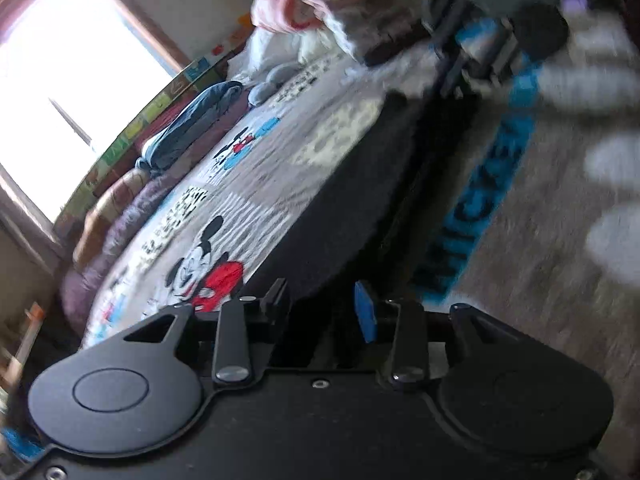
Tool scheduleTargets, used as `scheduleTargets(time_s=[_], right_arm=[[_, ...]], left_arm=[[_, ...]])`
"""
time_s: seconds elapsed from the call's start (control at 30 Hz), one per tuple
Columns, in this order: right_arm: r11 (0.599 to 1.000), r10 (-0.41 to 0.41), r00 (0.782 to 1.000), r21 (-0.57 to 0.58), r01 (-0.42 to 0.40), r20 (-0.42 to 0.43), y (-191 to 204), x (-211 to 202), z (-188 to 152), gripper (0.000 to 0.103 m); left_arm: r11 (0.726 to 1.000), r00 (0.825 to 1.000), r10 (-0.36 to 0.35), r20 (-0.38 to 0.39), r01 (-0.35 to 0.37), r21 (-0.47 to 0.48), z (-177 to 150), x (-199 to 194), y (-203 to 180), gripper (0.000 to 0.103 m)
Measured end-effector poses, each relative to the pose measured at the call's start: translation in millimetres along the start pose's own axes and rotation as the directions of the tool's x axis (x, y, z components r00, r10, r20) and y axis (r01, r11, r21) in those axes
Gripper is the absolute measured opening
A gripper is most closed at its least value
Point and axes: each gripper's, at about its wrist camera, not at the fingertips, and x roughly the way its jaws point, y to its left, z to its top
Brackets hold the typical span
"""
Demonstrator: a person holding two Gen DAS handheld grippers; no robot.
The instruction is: Fold clothes
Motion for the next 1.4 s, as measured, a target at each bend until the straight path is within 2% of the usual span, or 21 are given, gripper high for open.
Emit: scheduleTargets(time_s=[0.03,0.1,0.23,0.3,0.33,0.47,0.6,0.7,0.8,0.97,1.07,1.13,1.17,1.23,1.3,1.33,1.4], right_arm=[[1.000,0.000,1.000,0.007,0.000,0.003,-2,-2,1,0.008],[1.000,0.008,1.000,0.014,-0.008,0.006,-6,-6,2,0.008],[1.000,0.020,1.000,0.017,-0.020,-0.005,-10,-7,4,0.008],[1.000,0.022,1.000,0.011,-0.022,-0.013,-10,-6,3,0.008],[1.000,0.023,1.000,0.006,-0.023,-0.017,-9,-5,3,0.008],[1.000,0.012,1.000,-0.020,-0.012,-0.018,-7,-13,4,0.008],[0.999,0.041,0.998,-0.031,-0.043,-0.039,-1,-8,-2,0.008],[0.997,0.052,0.997,-0.047,-0.055,-0.061,11,1,-7,0.008],[0.999,0.037,0.999,-0.014,-0.037,-0.040,8,-4,-8,0.008],[0.999,0.021,0.999,-0.048,-0.022,-0.041,15,0,-13,0.007],[0.998,0.011,0.999,-0.069,-0.014,-0.041,20,3,-16,0.007],[0.997,0.004,0.999,-0.082,-0.008,-0.041,23,4,-18,0.008],[0.996,0.002,0.999,-0.086,-0.005,-0.043,23,4,-18,0.009],[0.997,-0.002,0.999,-0.080,-0.002,-0.051,22,0,-16,0.009],[0.997,0.009,0.999,-0.072,-0.013,-0.047,20,-10,-16,0.011],[0.998,0.016,0.999,-0.067,-0.019,-0.041,18,-18,-18,0.019],[0.999,0.028,0.999,-0.031,-0.029,-0.033,12,-33,-20,0.026]], left_arm=[[1.000,1.000,-0.001,0.000,0.001,-0.025,2,1,2,0.031],[1.000,0.999,0.028,-0.029,-0.029,-0.005,4,6,-3,0.024],[0.983,0.995,0.062,-0.076,-0.047,0.180,-1,17,-28,0.010],[0.981,0.995,0.080,-0.053,-0.069,0.179,0,12,-25,0.008],[0.982,0.995,0.091,-0.037,-0.084,0.172,2,7,-22,0.008],[0.987,0.997,0.069,-0.027,-0.064,0.144,0,-3,-12,0.007],[0.986,0.998,0.002,-0.070,0.010,0.166,-11,8,-26,0.007],[0.988,0.999,0.021,-0.049,-0.013,0.154,-6,-1,-22,0.007],[0.989,0.999,0.017,-0.048,-0.010,0.146,-6,-1,-23,0.007],[0.990,0.999,0.021,-0.030,-0.016,0.143,-2,-11,-22,0.007],[0.987,0.997,-0.026,-0.078,0.038,0.157,-7,3,-33,0.007],[0.990,0.998,-0.026,-0.064,0.035,0.138,-8,-1,-30,0.008],[0.992,0.997,-0.055,-0.058,0.061,0.107,-6,-9,-22,0.009],[0.994,0.994,-0.107,-0.001,0.107,0.025,-4,-33,0,0.021],[0.994,0.995,-0.079,0.054,0.083,-0.075,-5,-50,21,0.025],[0.987,0.995,-0.063,0.080,0.075,-0.144,-6,-55,32,0.025],[0.955,0.992,-0.032,0.125,0.067,-0.287,-8,-59,51,0.025]])
